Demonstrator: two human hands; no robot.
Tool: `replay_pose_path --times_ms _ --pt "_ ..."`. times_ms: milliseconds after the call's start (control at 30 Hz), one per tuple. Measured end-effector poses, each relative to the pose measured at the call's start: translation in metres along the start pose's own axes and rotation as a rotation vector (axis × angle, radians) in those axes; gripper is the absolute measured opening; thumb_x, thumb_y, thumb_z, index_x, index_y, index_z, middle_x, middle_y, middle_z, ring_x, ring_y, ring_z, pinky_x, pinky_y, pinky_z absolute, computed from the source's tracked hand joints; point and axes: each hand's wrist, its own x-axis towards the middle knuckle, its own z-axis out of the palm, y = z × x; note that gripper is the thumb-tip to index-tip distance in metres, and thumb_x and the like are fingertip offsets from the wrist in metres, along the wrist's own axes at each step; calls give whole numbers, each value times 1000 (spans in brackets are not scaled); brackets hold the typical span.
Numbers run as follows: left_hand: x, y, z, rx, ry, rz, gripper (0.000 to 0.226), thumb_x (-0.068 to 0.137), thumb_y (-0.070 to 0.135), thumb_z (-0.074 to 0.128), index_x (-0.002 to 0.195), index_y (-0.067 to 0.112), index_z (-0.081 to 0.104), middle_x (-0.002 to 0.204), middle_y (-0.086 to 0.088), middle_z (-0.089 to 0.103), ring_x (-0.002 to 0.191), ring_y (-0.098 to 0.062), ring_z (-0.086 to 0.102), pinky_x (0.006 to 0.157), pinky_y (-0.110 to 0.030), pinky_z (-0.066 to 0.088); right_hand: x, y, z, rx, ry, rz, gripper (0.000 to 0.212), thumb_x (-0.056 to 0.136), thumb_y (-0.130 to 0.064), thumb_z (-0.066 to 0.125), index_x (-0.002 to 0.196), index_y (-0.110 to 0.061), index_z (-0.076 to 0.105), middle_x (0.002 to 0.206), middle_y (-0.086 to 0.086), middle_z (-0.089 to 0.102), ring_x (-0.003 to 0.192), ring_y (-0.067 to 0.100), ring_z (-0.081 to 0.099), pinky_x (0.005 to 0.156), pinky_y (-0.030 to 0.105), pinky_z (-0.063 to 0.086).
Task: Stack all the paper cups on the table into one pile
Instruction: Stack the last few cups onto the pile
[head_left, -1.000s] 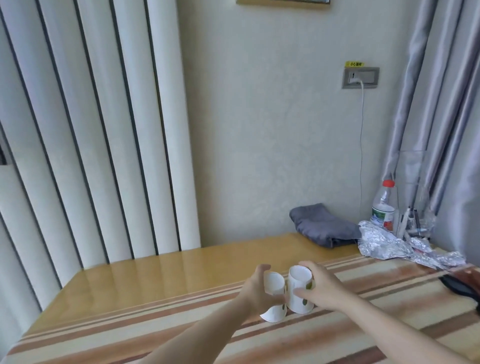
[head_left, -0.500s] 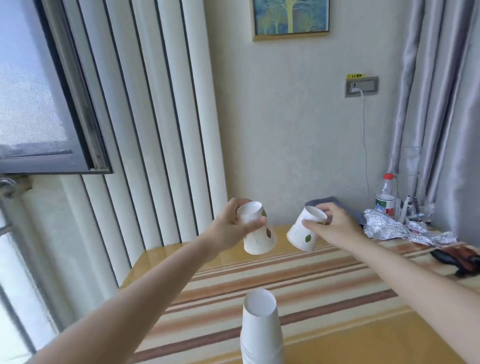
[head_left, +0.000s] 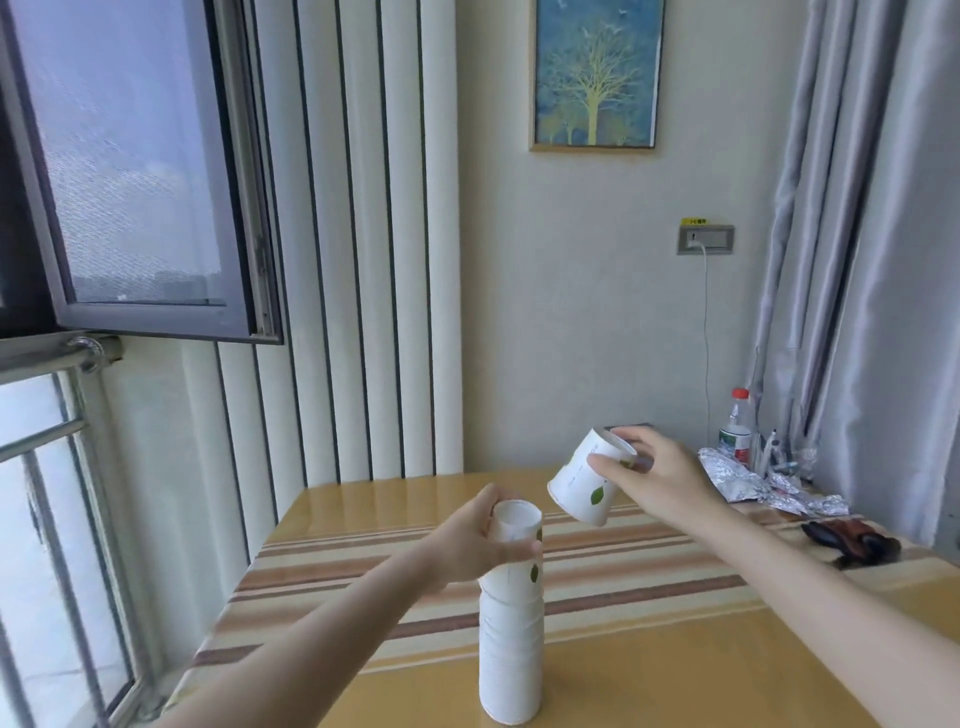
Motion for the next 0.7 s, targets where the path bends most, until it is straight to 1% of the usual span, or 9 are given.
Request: replay_pose_path --times_ms 100,133,200,233,300,400,533,600,700 --pt "-12 -17 16 -15 -26 -50 52 84 30 72 126 24 43 95 12 54 84 -2 52 73 -14 49 -2 -5 8 -23 -34 -53 66 58 -56 71 116 -27 61 113 -8 68 105 9 64 95 38 51" --pt "-14 -22 20 -55 -24 -64 54 85 29 71 129 26 40 97 14 55 88 -2 54 75 -15 50 -3 -6 12 -32 -51 -78 67 57 -58 70 115 -28 61 112 -10 68 105 8 63 96 39 51" --pt "-18 -33 23 -135 -6 -68 67 80 28 76 134 31 36 116 15 57 113 -6 55 94 -28 49 -6 -11 23 -80 -103 -115 64 60 -56 72 117 -29 60 112 -13 67 105 6 63 96 36 50" --pt "-19 -36 23 -144 0 -53 76 76 30 80 136 34 34 125 15 57 123 -8 51 103 -34 44 -8 -14 29 -118 -131 -134 61 64 -54 73 118 -29 59 113 -14 67 104 5 63 95 35 51" --pt "-20 -41 21 -146 23 -6 88 66 36 86 137 39 34 135 18 52 132 -6 45 112 -36 36 -10 -16 39 -192 -174 -179 58 68 -51 72 120 -30 57 112 -14 67 102 6 64 93 34 51" --pt "-22 -38 16 -185 60 71 84 65 40 87 135 38 40 139 21 51 134 -1 42 114 -34 33 -17 -14 53 -240 -238 -199 56 68 -52 71 118 -32 57 110 -16 68 100 5 65 90 34 53" --pt "-19 -42 18 -160 115 99 65 74 36 81 130 30 48 134 16 58 131 -2 48 114 -38 36 -27 -3 68 -223 -303 -175 51 70 -44 75 117 -34 57 109 -15 68 96 6 66 88 31 54" --pt "-18 -50 21 -121 147 78 61 72 38 79 126 27 52 127 12 63 124 -5 55 111 -42 40 -32 6 74 -252 -331 -165 54 70 -44 76 120 -35 56 110 -14 67 97 6 65 89 32 54" --pt "-15 -70 28 -86 142 69 57 74 35 79 124 25 53 123 10 65 121 -6 57 109 -41 43 -38 24 88 -257 -321 -132 63 70 -46 75 127 -38 52 116 -7 65 99 7 63 90 30 52"
